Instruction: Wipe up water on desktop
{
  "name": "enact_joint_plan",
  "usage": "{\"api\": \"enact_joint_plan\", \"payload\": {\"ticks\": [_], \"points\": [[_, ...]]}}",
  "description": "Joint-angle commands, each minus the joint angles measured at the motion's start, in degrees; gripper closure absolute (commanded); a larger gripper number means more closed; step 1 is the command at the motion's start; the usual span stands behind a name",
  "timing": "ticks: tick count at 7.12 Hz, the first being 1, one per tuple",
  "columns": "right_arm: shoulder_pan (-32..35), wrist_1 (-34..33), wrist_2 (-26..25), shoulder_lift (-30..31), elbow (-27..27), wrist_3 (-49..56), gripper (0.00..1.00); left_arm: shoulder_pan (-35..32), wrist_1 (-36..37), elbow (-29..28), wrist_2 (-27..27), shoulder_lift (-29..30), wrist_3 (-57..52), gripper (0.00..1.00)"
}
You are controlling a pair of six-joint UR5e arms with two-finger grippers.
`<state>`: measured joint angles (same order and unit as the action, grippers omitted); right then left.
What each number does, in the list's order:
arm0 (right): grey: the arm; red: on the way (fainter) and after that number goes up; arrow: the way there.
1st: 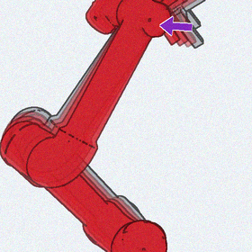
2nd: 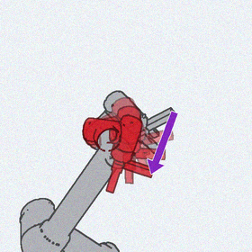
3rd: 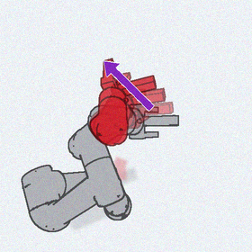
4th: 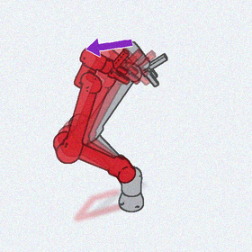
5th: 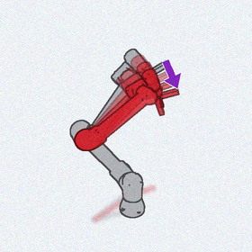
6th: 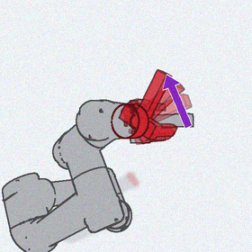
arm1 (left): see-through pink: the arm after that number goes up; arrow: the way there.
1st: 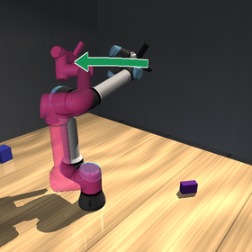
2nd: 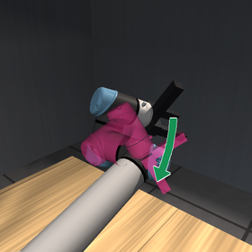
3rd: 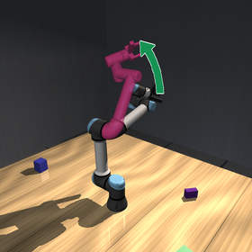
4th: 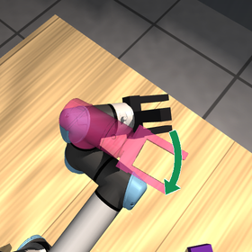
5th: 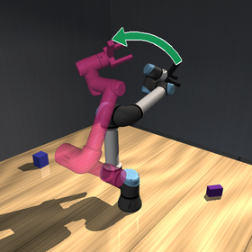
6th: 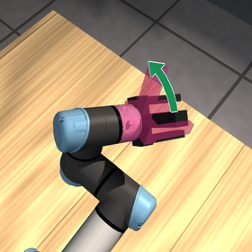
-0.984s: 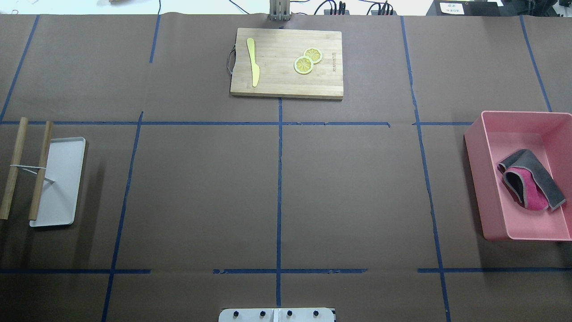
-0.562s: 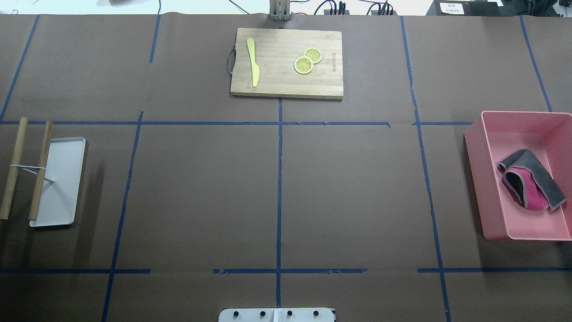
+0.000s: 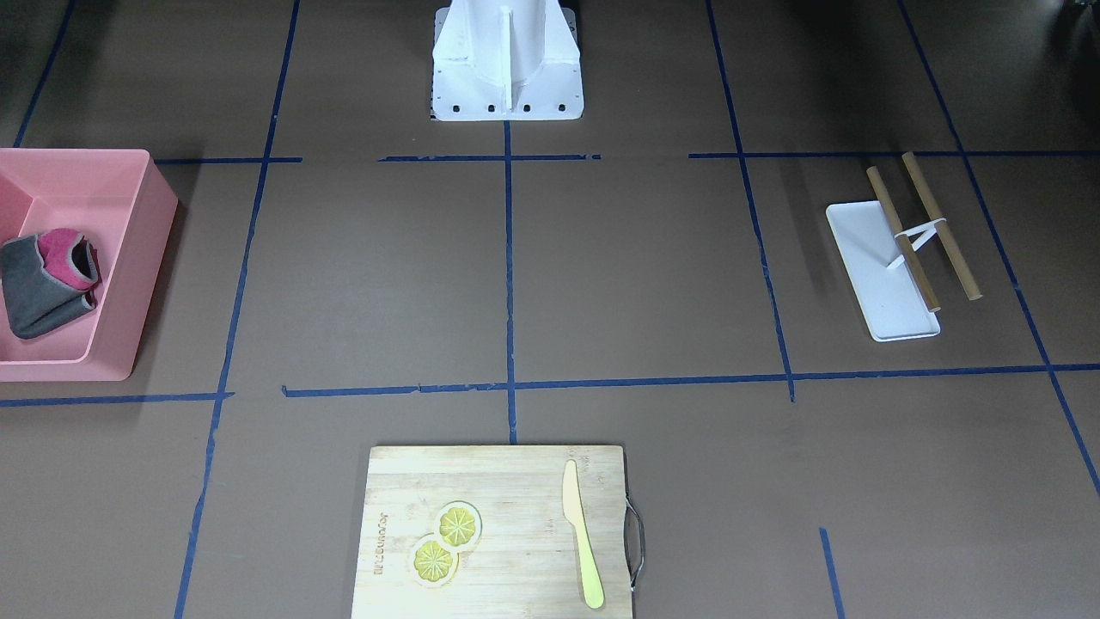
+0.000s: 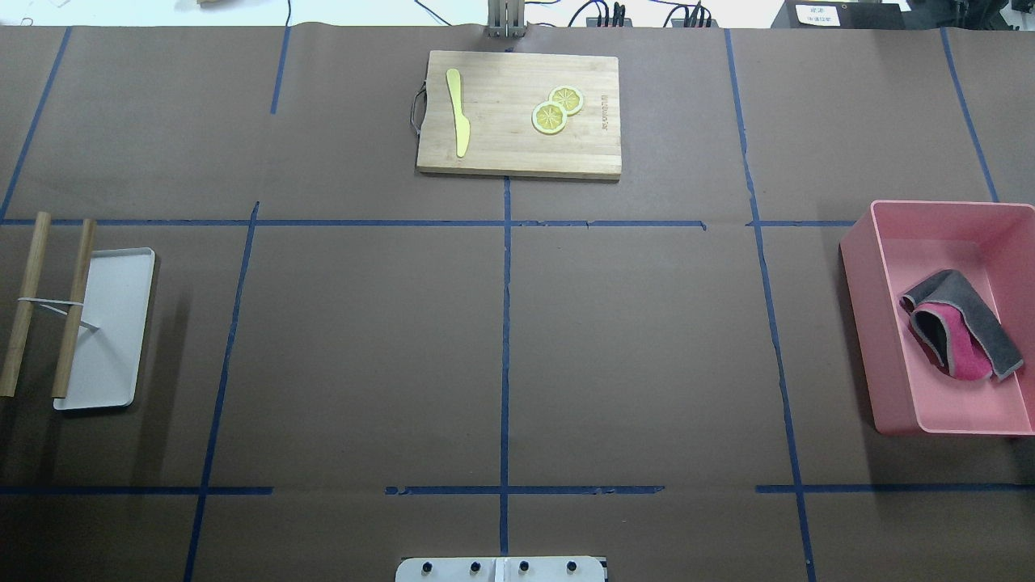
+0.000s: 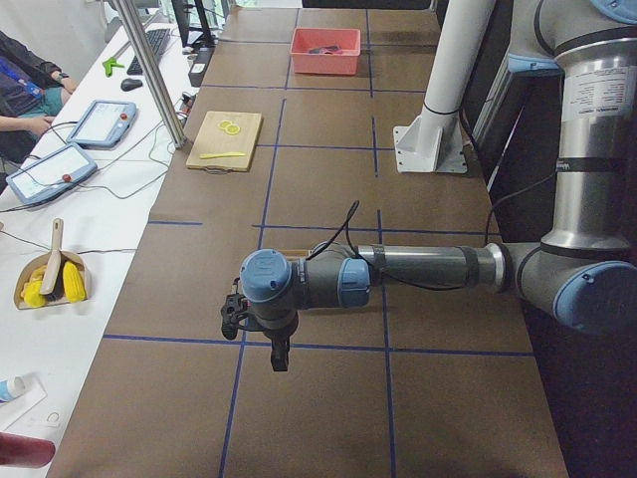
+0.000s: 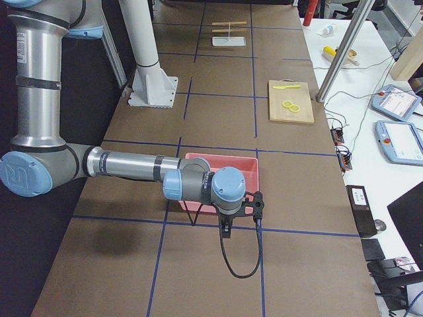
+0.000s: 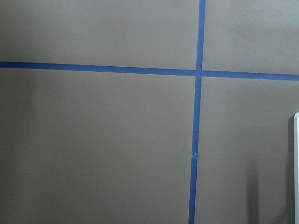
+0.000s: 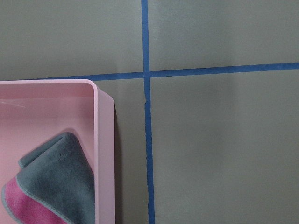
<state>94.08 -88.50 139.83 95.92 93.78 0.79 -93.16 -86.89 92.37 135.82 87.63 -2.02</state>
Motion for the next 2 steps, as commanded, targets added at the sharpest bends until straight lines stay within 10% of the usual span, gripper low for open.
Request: {"api": "enact_joint_plan", "payload": {"ticks": [1, 2], "points": [[-0.04, 0.0, 0.0, 0.06, 0.0, 0.0, 0.0, 0.0, 0.06, 0.0, -0.03, 0.0, 0.0, 0.0], [-0.04, 0.0, 0.0, 0.06, 0.0, 0.0, 0.0, 0.0, -0.03, 0.0, 0.06, 0.09, 0.0, 0.0]]}}
